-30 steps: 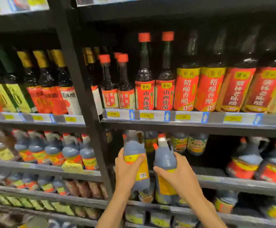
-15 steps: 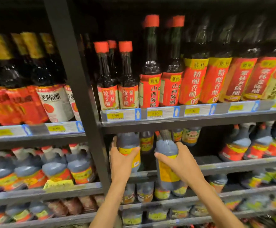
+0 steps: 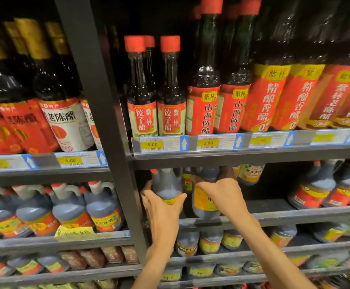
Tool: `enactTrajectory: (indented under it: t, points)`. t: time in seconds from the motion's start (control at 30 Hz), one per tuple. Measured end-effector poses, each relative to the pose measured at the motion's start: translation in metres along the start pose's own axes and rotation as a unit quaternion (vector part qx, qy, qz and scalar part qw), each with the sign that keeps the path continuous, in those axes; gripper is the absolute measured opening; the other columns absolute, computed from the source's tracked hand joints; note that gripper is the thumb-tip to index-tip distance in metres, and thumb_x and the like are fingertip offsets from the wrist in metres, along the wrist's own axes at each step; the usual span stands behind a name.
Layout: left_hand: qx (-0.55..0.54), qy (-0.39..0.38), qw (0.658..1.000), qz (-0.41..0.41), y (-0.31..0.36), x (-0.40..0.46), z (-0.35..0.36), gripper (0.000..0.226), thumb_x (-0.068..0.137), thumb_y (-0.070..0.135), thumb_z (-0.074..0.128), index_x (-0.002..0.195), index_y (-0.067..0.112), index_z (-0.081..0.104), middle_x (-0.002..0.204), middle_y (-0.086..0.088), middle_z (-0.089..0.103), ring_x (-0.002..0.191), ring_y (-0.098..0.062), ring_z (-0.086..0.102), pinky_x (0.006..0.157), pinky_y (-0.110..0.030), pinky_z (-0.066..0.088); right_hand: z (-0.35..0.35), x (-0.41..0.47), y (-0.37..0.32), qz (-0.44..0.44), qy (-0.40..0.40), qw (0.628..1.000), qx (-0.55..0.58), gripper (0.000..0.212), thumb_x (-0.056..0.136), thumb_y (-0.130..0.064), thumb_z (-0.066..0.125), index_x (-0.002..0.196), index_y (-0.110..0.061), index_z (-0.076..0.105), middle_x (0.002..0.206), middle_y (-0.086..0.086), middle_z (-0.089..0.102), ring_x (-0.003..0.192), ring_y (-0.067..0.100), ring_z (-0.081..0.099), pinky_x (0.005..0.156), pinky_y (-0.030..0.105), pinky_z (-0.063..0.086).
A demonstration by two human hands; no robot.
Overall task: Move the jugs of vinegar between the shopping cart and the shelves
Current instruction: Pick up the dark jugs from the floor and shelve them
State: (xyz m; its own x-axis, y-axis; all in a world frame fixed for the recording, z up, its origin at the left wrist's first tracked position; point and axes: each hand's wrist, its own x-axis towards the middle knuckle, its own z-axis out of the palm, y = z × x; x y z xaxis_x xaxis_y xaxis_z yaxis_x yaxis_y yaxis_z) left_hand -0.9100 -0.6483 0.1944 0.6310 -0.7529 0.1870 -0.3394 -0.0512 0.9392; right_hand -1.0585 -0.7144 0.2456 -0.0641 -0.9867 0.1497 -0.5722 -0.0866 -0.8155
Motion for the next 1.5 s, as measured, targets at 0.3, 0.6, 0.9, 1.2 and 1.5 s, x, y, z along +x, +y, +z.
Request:
enactTrajectory:
  t: [0.3,0.6,0.9,1.2,1.5]
  points:
    - [0.031,-0.1,0.994,-0.012,-0.027,-0.001,-0.015,0.096,0.082,0.027,0.084,0.151,0.035,0.018,0.142,0.013,0.035,0.135,-0.014,0.044,0.109,-0.04,0.046,0.047,0.002,0.042,0.04,-0.034,0.998,0.03,0.101,0.058,-0.092,0.069,0.11,-0.006,0.061,0.095,0.007,0.071,0.087,0.01,0.067,0.063,0.022,0.051]
    - [0.082,-0.112,0.99,-0.031,-0.033,0.0,-0.014,0.079,0.087,0.014,0.076,0.148,0.024,0.026,0.142,0.006,0.04,0.127,-0.016,0.049,0.106,-0.04,0.047,0.014,-0.026,0.045,-0.021,-0.2,0.973,0.114,0.084,0.083,-0.036,0.083,0.147,-0.023,0.029,0.131,-0.009,0.055,0.11,-0.006,0.059,0.084,0.011,0.052]
    - [0.092,-0.118,0.988,-0.04,-0.033,-0.001,-0.015,0.082,0.088,0.019,0.076,0.15,0.024,0.022,0.146,0.002,0.043,0.128,-0.02,0.05,0.105,-0.043,0.048,0.017,-0.02,0.064,-0.043,-0.198,0.979,0.033,0.082,0.082,-0.026,0.086,0.147,-0.029,0.037,0.134,-0.014,0.055,0.123,0.003,0.056,0.099,0.025,0.05]
    - [0.108,-0.105,0.988,-0.032,-0.037,-0.003,-0.013,0.081,0.086,0.02,0.077,0.149,0.02,0.026,0.143,-0.002,0.043,0.13,-0.021,0.044,0.108,-0.04,0.044,0.019,-0.015,0.068,-0.048,-0.188,0.981,0.025,0.083,0.076,-0.043,0.085,0.143,-0.043,0.036,0.13,-0.02,0.06,0.12,0.004,0.06,0.098,0.04,0.056]
    - [0.114,-0.097,0.989,-0.007,-0.034,-0.006,-0.012,0.076,0.085,0.021,0.076,0.144,0.019,0.028,0.136,0.0,0.048,0.122,-0.021,0.053,0.101,-0.044,0.05,0.018,-0.013,0.069,-0.057,-0.198,0.978,-0.007,0.082,0.079,-0.043,0.084,0.144,-0.041,0.033,0.127,-0.016,0.056,0.115,0.006,0.06,0.096,0.037,0.056]
